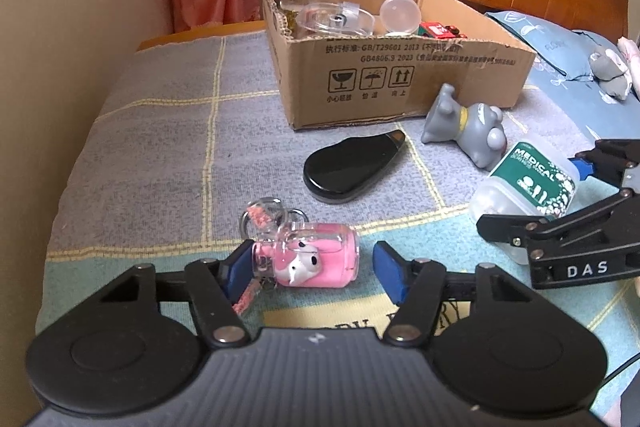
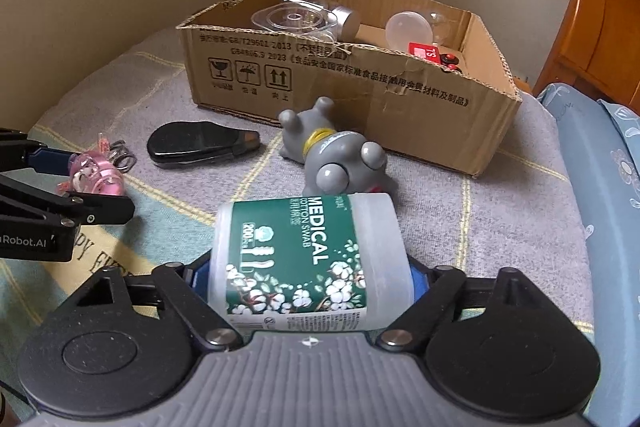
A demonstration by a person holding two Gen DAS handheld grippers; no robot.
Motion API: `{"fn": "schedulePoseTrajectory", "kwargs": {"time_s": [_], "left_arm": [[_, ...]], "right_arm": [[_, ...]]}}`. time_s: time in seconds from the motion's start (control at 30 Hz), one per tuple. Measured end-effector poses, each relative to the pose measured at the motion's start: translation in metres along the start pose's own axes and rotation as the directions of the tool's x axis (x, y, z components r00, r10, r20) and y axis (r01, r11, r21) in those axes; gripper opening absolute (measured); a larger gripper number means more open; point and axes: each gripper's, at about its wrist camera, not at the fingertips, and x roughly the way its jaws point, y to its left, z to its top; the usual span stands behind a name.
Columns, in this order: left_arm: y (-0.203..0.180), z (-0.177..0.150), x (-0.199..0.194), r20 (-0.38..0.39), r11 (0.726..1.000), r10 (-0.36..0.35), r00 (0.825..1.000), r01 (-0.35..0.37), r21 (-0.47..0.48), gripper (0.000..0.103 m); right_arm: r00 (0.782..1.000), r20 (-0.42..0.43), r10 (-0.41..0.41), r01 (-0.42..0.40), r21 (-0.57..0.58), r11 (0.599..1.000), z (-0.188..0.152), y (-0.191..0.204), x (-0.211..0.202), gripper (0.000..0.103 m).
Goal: Organize rigid objects
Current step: 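Close left gripper on pink keychain while right gripper closes on MEDICAL bottle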
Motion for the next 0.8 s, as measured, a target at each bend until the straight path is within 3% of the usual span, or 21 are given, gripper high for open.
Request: {"fn": "schedulePoseTrajectory", "kwargs": {"time_s": [0.07,0.8], "left_arm": [[0.0,0.001,0.0,0.002,1.0,0.008,1.0,-0.008,0.008,0.05],[0.008,0.031,-0.035,-0.064,0.989,-0.094,0.993,0.101,0.111,0.05]], "right_arm": [[1.0,-0.003,0.002,-0.002,-0.002,1.0,0.001,0.0,0.0,0.087],[0.998,-0.006,0.065,-0.065,-0.021,0.998,0.011,-0.019,-0.043,0.087]]}}
